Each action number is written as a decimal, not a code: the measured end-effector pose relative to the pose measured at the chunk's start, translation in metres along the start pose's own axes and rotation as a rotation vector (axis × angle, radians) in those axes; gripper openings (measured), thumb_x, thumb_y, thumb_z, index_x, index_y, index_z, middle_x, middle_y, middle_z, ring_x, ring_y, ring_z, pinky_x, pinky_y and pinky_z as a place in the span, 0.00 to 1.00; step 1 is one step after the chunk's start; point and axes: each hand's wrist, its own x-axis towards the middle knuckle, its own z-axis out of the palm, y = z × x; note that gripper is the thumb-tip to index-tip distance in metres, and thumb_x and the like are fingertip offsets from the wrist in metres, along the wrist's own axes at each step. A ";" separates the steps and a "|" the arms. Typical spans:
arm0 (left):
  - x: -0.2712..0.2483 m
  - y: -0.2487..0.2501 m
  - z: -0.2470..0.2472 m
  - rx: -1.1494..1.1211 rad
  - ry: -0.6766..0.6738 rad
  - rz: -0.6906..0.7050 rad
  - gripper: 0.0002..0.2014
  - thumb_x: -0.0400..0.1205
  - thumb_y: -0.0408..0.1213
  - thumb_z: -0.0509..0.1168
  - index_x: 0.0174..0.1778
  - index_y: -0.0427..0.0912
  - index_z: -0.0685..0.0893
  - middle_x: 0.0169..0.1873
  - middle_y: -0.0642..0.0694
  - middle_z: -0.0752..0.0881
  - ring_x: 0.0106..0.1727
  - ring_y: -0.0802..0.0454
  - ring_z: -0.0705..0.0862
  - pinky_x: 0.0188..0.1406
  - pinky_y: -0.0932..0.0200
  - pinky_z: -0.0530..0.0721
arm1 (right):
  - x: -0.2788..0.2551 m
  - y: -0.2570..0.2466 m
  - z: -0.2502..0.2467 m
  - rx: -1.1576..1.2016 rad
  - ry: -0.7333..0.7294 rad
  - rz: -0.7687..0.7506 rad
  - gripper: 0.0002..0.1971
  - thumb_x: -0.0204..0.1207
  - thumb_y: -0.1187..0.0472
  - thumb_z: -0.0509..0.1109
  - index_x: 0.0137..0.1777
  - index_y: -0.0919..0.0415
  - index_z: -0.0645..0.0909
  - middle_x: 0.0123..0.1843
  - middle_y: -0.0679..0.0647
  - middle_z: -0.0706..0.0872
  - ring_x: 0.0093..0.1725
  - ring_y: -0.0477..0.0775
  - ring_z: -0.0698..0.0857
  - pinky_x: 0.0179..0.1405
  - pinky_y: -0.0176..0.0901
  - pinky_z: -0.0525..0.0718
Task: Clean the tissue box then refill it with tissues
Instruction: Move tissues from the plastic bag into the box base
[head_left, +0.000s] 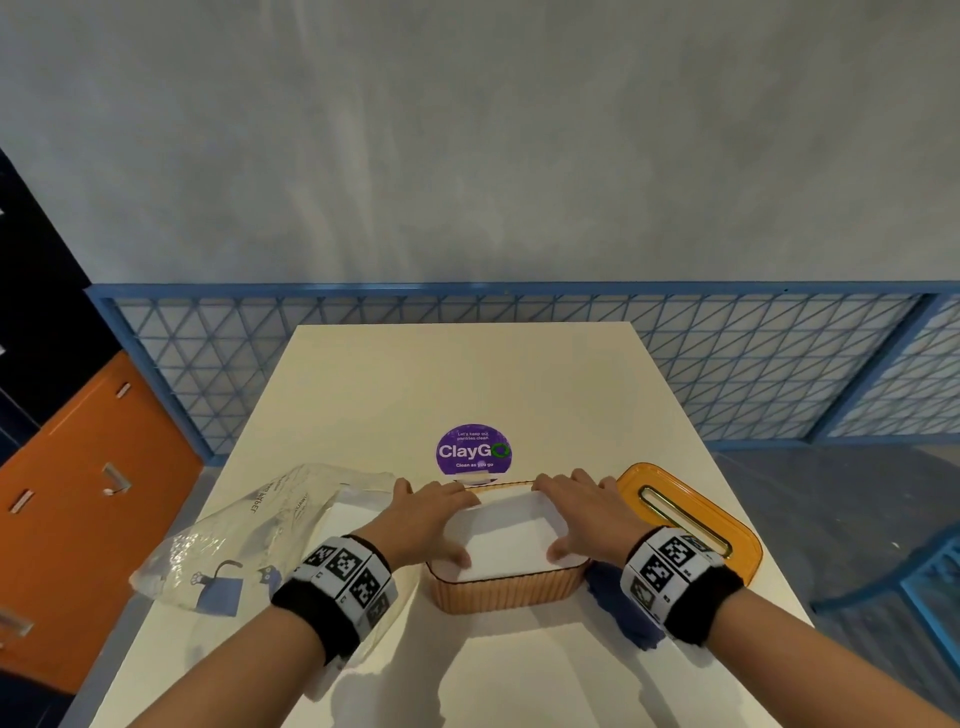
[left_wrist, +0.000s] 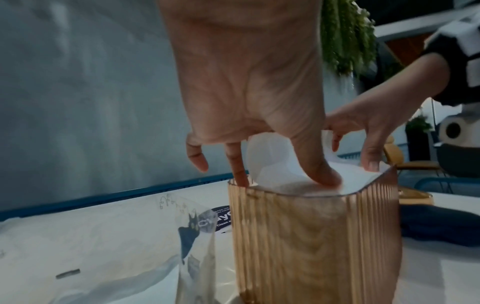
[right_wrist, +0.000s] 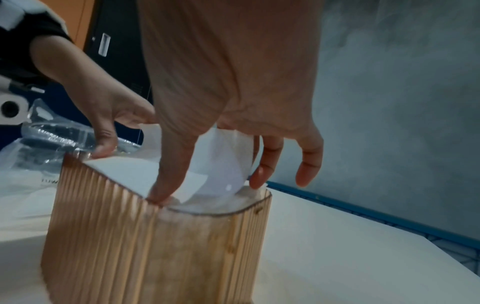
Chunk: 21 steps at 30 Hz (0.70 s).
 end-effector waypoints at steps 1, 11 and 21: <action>-0.001 0.000 -0.001 0.004 0.052 0.008 0.28 0.78 0.54 0.66 0.73 0.53 0.70 0.70 0.56 0.75 0.70 0.52 0.72 0.65 0.46 0.62 | 0.000 0.000 -0.002 0.003 -0.003 0.000 0.31 0.72 0.48 0.73 0.71 0.51 0.65 0.68 0.52 0.77 0.68 0.57 0.71 0.66 0.59 0.66; -0.003 0.013 0.010 -0.009 0.487 0.100 0.18 0.81 0.40 0.64 0.68 0.50 0.79 0.58 0.51 0.87 0.57 0.47 0.85 0.49 0.53 0.68 | 0.001 0.000 -0.005 -0.016 0.031 -0.010 0.16 0.84 0.49 0.56 0.67 0.54 0.70 0.64 0.55 0.83 0.65 0.59 0.78 0.62 0.56 0.68; -0.003 0.020 0.018 0.070 0.643 0.197 0.16 0.69 0.40 0.74 0.54 0.55 0.88 0.46 0.53 0.91 0.41 0.53 0.89 0.32 0.59 0.82 | 0.002 -0.001 -0.006 0.003 0.018 0.006 0.18 0.84 0.48 0.56 0.69 0.53 0.69 0.66 0.55 0.82 0.66 0.59 0.77 0.64 0.58 0.68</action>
